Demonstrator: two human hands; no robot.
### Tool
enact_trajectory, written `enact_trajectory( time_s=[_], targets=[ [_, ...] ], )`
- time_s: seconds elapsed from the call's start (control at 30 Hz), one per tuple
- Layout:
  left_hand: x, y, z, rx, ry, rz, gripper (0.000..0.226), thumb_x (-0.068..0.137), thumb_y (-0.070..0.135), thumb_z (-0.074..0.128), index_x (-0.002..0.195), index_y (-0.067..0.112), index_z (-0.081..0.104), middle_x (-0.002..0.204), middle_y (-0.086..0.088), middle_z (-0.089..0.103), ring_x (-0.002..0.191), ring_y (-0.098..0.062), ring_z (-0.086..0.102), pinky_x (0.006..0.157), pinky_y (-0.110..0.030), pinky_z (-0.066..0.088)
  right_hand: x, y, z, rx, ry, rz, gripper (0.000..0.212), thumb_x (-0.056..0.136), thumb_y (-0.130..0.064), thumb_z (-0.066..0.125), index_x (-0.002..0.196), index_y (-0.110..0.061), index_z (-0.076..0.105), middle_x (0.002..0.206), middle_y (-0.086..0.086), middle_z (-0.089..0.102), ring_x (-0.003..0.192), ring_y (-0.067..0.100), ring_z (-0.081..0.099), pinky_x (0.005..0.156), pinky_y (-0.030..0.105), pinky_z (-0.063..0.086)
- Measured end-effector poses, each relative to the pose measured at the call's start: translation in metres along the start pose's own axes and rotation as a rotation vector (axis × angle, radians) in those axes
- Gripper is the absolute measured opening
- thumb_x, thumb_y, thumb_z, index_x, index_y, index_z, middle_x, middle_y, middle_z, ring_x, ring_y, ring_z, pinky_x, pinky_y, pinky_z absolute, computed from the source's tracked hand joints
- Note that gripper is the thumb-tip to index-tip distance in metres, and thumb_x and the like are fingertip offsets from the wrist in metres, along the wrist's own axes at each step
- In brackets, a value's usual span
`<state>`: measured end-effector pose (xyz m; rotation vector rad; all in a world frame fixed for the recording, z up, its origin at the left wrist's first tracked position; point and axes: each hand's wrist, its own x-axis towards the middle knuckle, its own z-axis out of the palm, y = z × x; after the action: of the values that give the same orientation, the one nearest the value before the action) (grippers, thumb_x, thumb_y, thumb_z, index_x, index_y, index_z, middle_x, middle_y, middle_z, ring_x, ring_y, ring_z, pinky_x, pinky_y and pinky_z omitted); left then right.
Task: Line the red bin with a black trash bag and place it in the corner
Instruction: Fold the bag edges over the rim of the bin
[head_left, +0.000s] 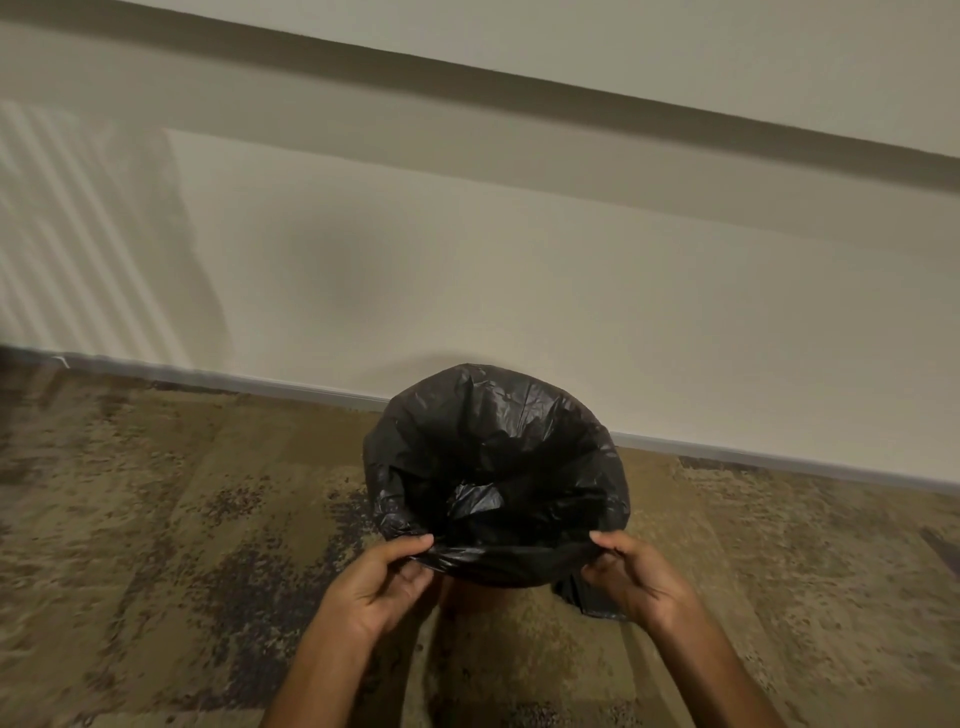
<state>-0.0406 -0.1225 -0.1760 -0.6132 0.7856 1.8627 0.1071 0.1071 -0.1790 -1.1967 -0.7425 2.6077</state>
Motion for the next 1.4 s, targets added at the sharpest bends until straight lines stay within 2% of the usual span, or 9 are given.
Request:
enact_trajectory(
  time_s=[0.2, 0.33, 0.47, 0.57, 0.7, 0.87, 1.0, 1.23, 1.4],
  targets=[
    [0.000, 0.011, -0.003, 0.068, -0.035, 0.005, 0.041, 0.064, -0.019, 0.050, 0.099, 0.002, 0.056, 0.097, -0.021, 0.063, 0.091, -0.032, 0.062, 0.066, -0.052, 0.055, -0.002, -0.005, 0.004, -0.044, -0.006, 0.093, 0.027, 0.072, 0.009, 0.049, 0.094, -0.004, 0.058, 0.087, 0.016, 0.072, 0.089, 0.028, 0.060, 0.076, 0.039, 0.050],
    [-0.003, 0.022, -0.004, 0.159, 0.001, -0.009, 0.023, 0.064, -0.012, 0.056, 0.075, 0.007, 0.050, 0.054, -0.010, 0.057, 0.048, -0.019, 0.060, 0.059, -0.040, 0.057, -0.005, -0.005, 0.003, -0.135, -0.024, 0.139, 0.018, 0.074, -0.004, 0.053, 0.090, -0.011, 0.057, 0.088, 0.006, 0.064, 0.086, 0.020, 0.054, 0.077, 0.033, 0.037],
    [-0.010, 0.029, -0.009, 0.277, 0.027, 0.098, 0.032, 0.064, 0.015, 0.074, 0.092, 0.015, 0.059, 0.084, -0.006, 0.065, 0.075, -0.018, 0.057, 0.093, -0.044, 0.043, -0.012, -0.011, -0.008, -0.161, 0.080, -0.030, 0.027, 0.068, -0.019, 0.071, 0.094, -0.013, 0.063, 0.099, 0.009, 0.066, 0.098, 0.023, 0.056, 0.093, 0.038, 0.039],
    [-0.011, 0.033, -0.010, 0.432, 0.204, 0.293, 0.036, 0.071, 0.041, 0.073, 0.096, 0.022, 0.057, 0.099, -0.004, 0.057, 0.097, -0.024, 0.053, 0.098, -0.046, 0.038, -0.015, -0.028, -0.012, -0.342, 0.286, -0.246, 0.066, 0.071, -0.046, 0.070, 0.127, -0.019, 0.047, 0.127, 0.010, 0.051, 0.118, 0.028, 0.047, 0.101, 0.046, 0.038],
    [0.000, 0.040, 0.015, 0.680, 0.392, 0.698, 0.035, 0.090, 0.050, 0.050, 0.072, 0.019, 0.047, 0.074, 0.001, 0.049, 0.070, -0.019, 0.049, 0.072, -0.036, 0.048, -0.002, -0.056, 0.014, -0.662, 0.456, -0.354, 0.069, 0.082, -0.056, 0.059, 0.138, -0.020, 0.042, 0.140, 0.013, 0.045, 0.121, 0.031, 0.047, 0.084, 0.045, 0.046],
    [0.015, 0.058, 0.044, 0.672, 0.300, 0.344, 0.031, 0.086, 0.031, 0.064, 0.104, 0.006, 0.059, 0.105, -0.013, 0.060, 0.089, -0.028, 0.057, 0.072, -0.037, 0.049, 0.017, -0.079, 0.037, -0.667, 0.259, -0.071, 0.031, 0.086, -0.035, 0.065, 0.097, -0.007, 0.062, 0.104, 0.013, 0.059, 0.088, 0.027, 0.058, 0.057, 0.036, 0.052],
    [0.018, 0.079, 0.031, 0.562, 0.202, 0.097, 0.012, 0.078, 0.006, 0.065, 0.087, 0.004, 0.057, 0.087, -0.010, 0.057, 0.075, -0.022, 0.054, 0.060, -0.036, 0.053, 0.024, -0.088, 0.027, -0.483, 0.120, 0.065, 0.004, 0.084, -0.005, 0.061, 0.086, -0.001, 0.063, 0.081, 0.017, 0.071, 0.069, 0.032, 0.071, 0.052, 0.041, 0.058],
    [0.025, 0.093, -0.003, 0.405, 0.043, -0.003, 0.032, 0.073, -0.002, 0.066, 0.104, 0.001, 0.060, 0.098, -0.022, 0.068, 0.089, -0.035, 0.070, 0.066, -0.047, 0.060, 0.039, -0.074, 0.006, -0.249, -0.160, 0.058, 0.042, 0.084, 0.003, 0.053, 0.126, 0.006, 0.049, 0.117, 0.030, 0.063, 0.111, 0.040, 0.062, 0.083, 0.057, 0.056],
    [0.035, 0.088, -0.014, 0.467, -0.051, 0.092, 0.040, 0.070, 0.004, 0.073, 0.108, 0.004, 0.062, 0.112, -0.018, 0.067, 0.098, -0.031, 0.067, 0.082, -0.044, 0.057, 0.039, -0.069, -0.002, -0.281, -0.218, 0.019, 0.054, 0.071, -0.008, 0.076, 0.121, 0.000, 0.056, 0.114, 0.022, 0.067, 0.103, 0.037, 0.066, 0.082, 0.049, 0.056]
  ],
)
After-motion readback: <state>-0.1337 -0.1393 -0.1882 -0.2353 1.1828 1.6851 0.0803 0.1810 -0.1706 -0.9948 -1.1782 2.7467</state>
